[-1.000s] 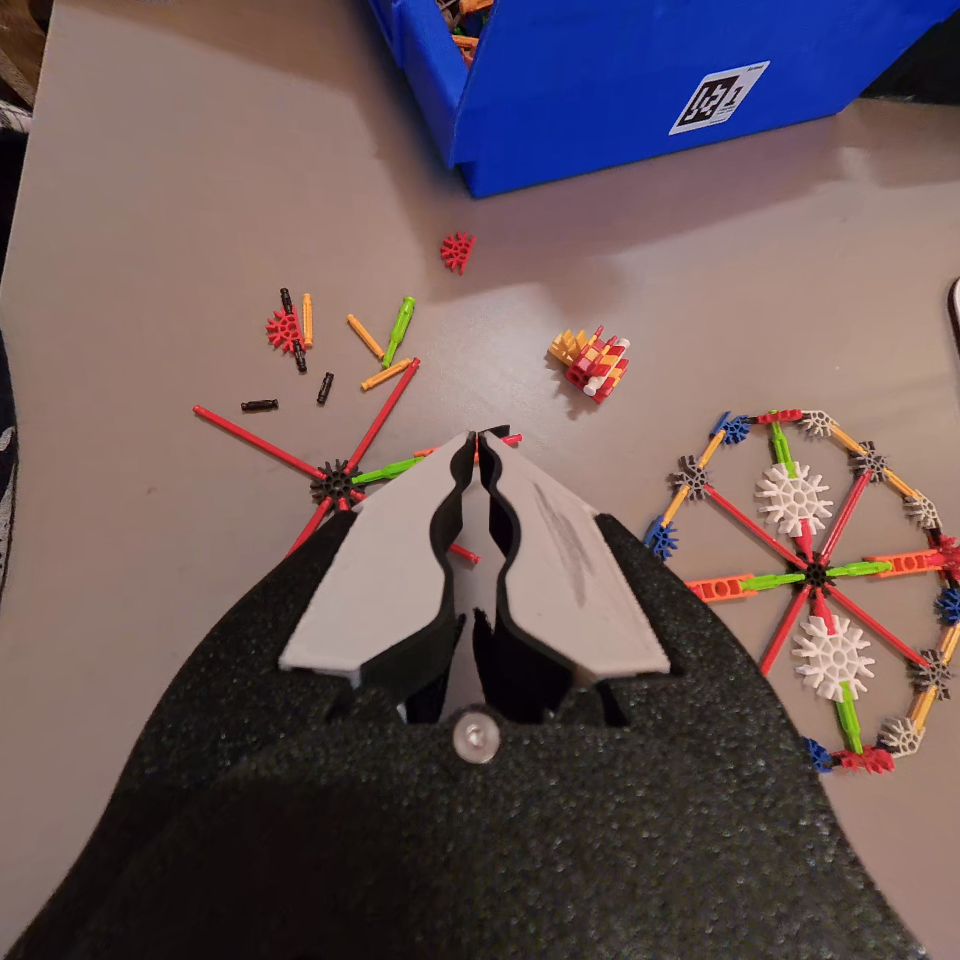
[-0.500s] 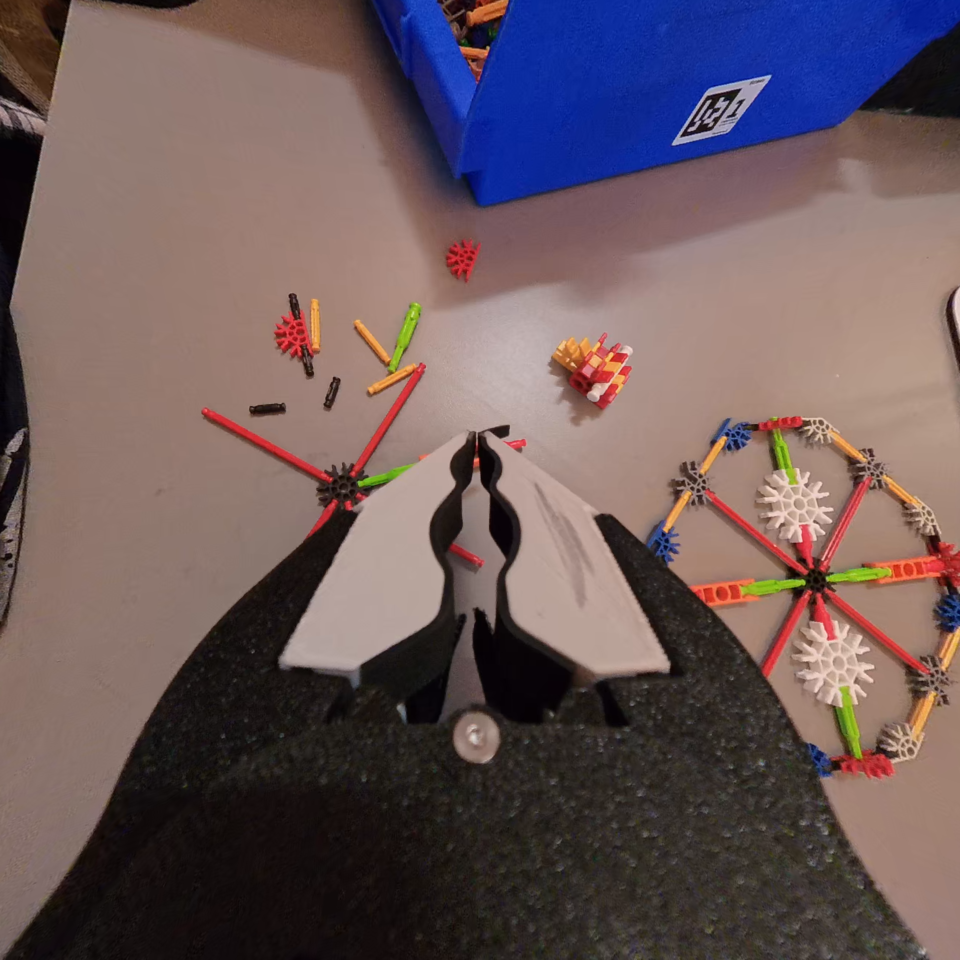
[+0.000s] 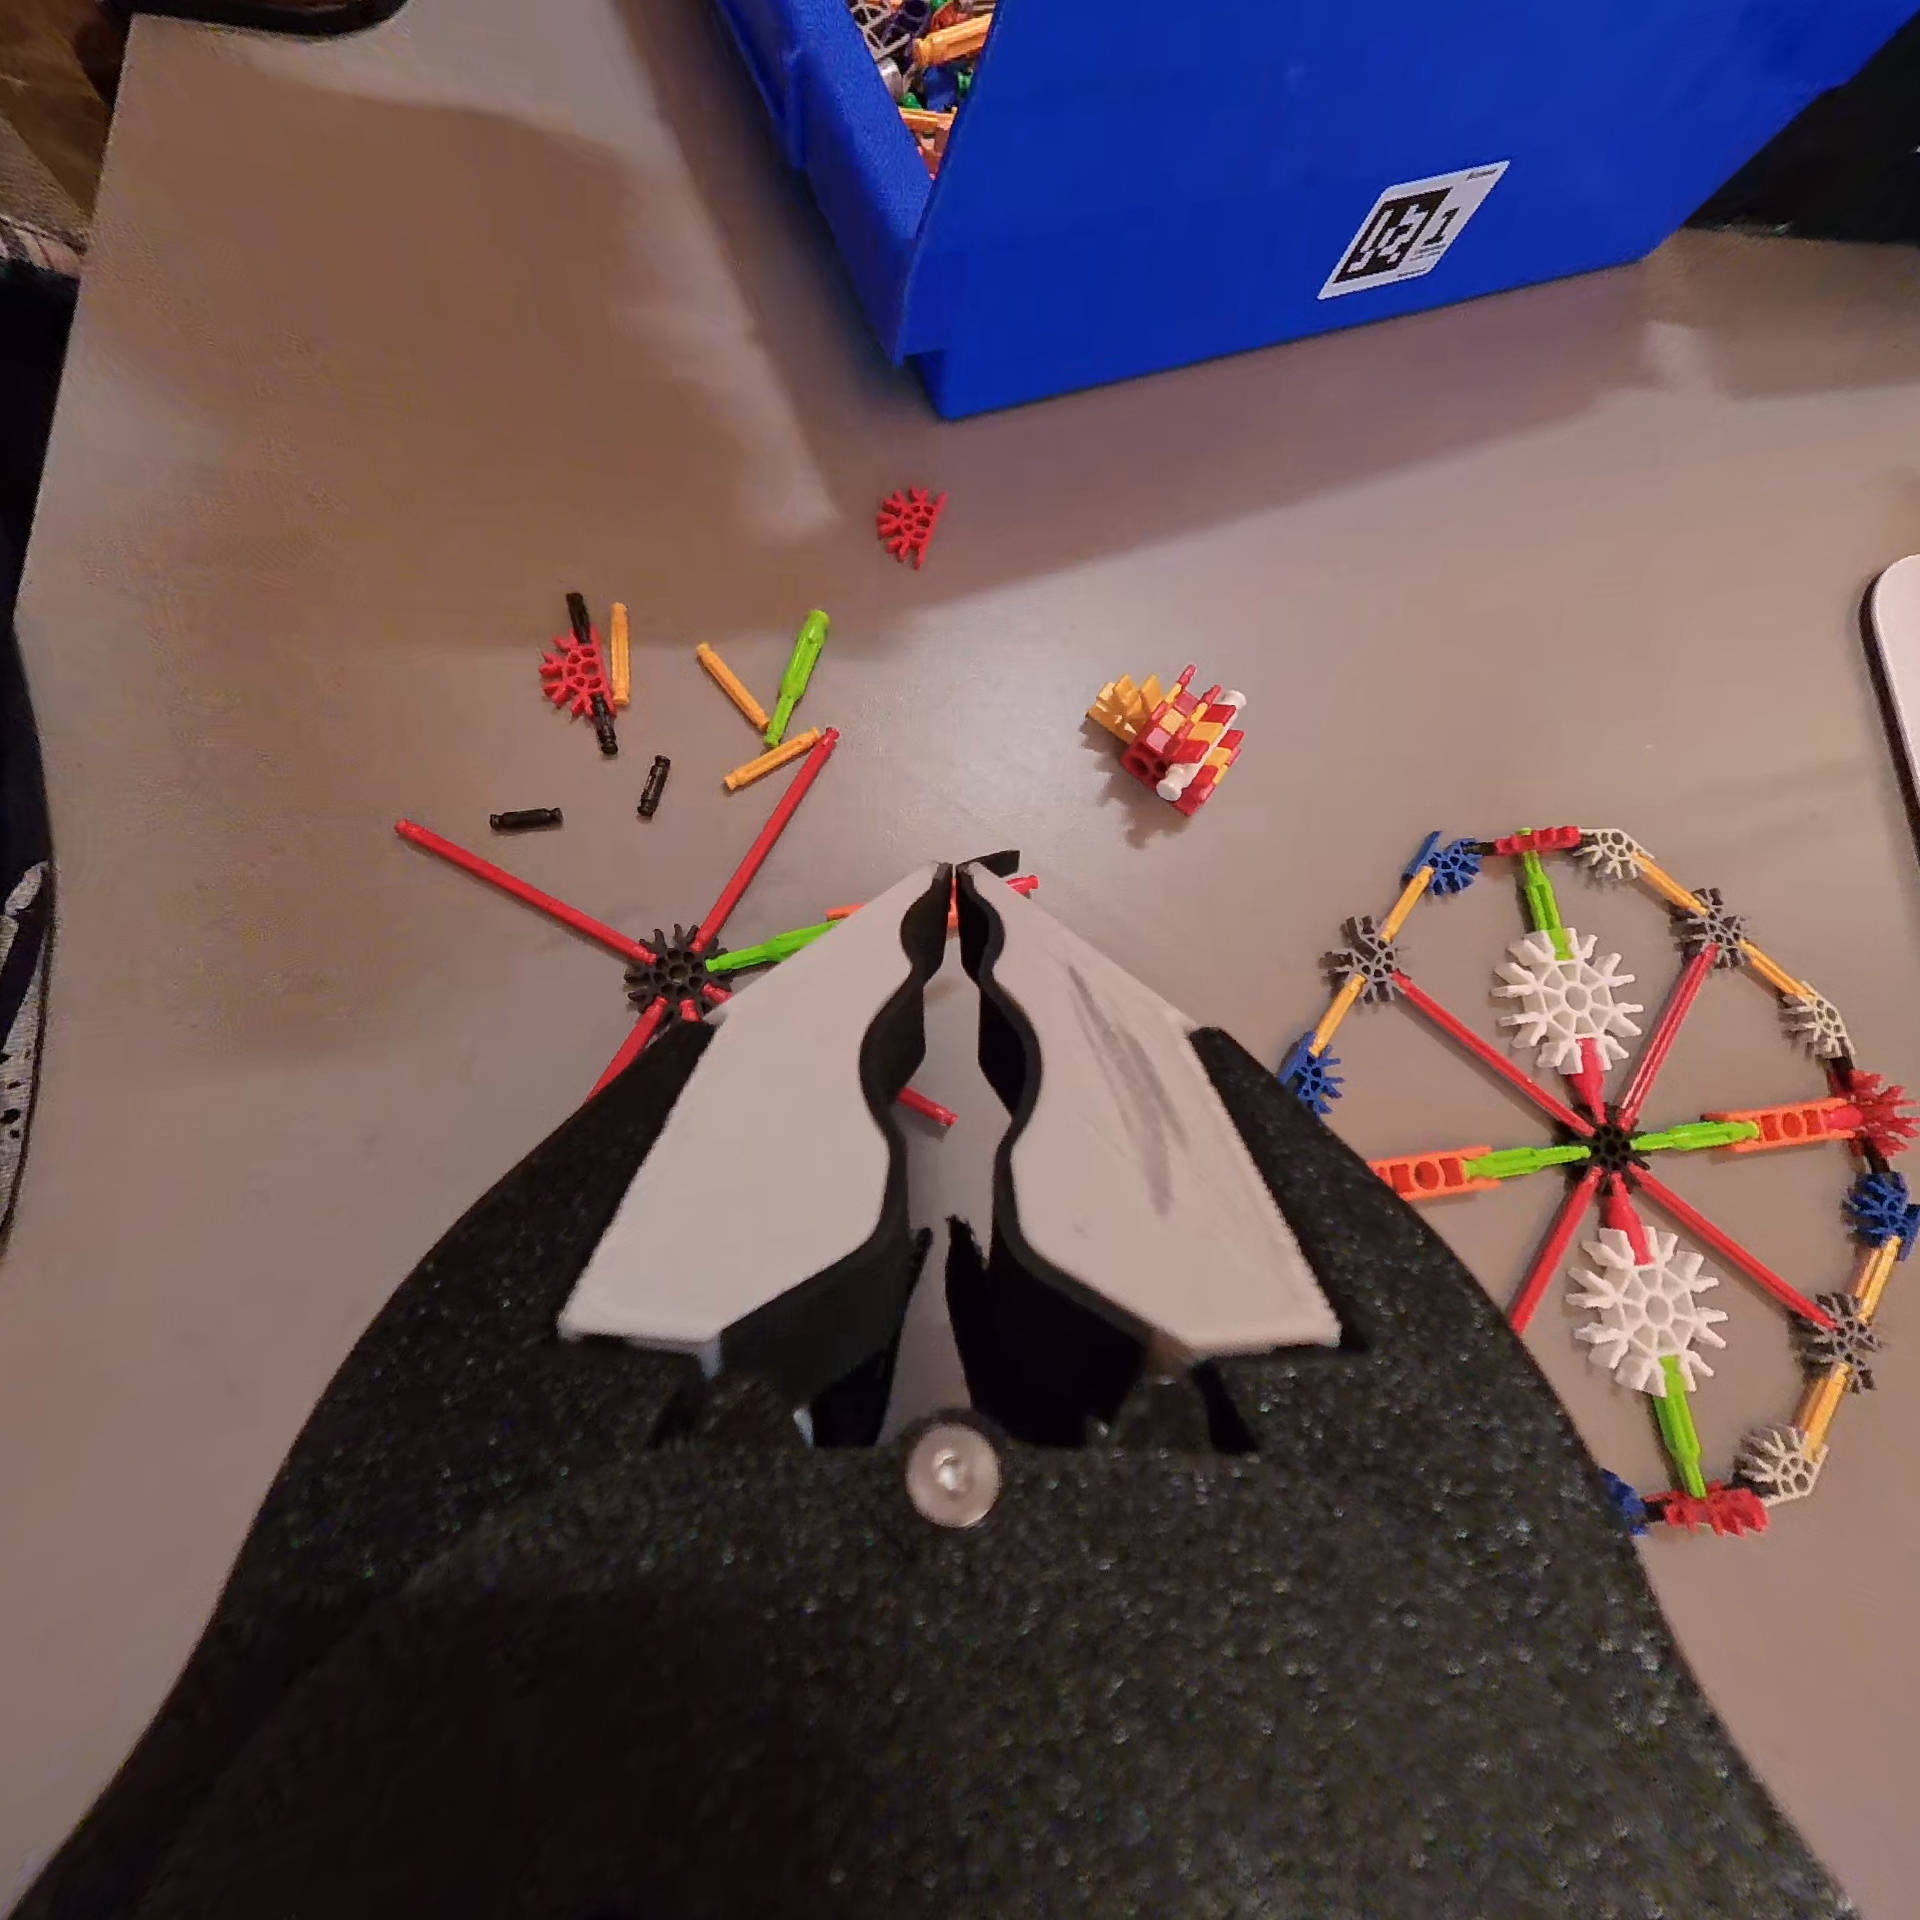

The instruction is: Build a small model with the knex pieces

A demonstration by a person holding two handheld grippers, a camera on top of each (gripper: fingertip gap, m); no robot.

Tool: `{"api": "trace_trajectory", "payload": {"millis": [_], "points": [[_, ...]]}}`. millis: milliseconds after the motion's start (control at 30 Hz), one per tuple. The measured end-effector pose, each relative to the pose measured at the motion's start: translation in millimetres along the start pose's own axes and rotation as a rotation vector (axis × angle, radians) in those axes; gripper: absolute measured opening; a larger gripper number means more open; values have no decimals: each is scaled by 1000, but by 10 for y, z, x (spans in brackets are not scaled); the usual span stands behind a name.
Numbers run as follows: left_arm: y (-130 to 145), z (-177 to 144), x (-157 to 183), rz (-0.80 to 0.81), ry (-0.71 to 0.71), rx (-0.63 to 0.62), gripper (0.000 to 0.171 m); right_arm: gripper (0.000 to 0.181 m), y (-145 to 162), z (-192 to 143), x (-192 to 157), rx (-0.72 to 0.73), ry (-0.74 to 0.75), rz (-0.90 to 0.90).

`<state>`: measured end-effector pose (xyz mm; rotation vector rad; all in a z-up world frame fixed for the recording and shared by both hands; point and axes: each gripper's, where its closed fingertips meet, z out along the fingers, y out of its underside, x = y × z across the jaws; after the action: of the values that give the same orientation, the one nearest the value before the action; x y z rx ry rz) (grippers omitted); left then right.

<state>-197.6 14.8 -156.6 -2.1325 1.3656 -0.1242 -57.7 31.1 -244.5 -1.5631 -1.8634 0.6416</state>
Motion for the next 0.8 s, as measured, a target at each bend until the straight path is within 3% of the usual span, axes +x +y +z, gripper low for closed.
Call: {"api": "trace_trajectory", "payload": {"millis": [167, 433, 500, 633, 800], "points": [[39, 347, 742, 121, 41, -55, 5, 0, 7, 22, -23, -8, -7, -6], [206, 851, 1011, 239, -57, -109, 6, 0, 27, 32, -14, -14, -6, -2], [241, 920, 1086, 225, -26, -115, 9, 0, 31, 38, -18, -15, -8, -2], [225, 915, 1130, 209, -16, -96, 26, 0, 41, 46, -17, -19, -9, -1], [86, 533, 933, 170, -32, -28, 26, 0, 54, 52, -11, -24, -7, -1]]}}
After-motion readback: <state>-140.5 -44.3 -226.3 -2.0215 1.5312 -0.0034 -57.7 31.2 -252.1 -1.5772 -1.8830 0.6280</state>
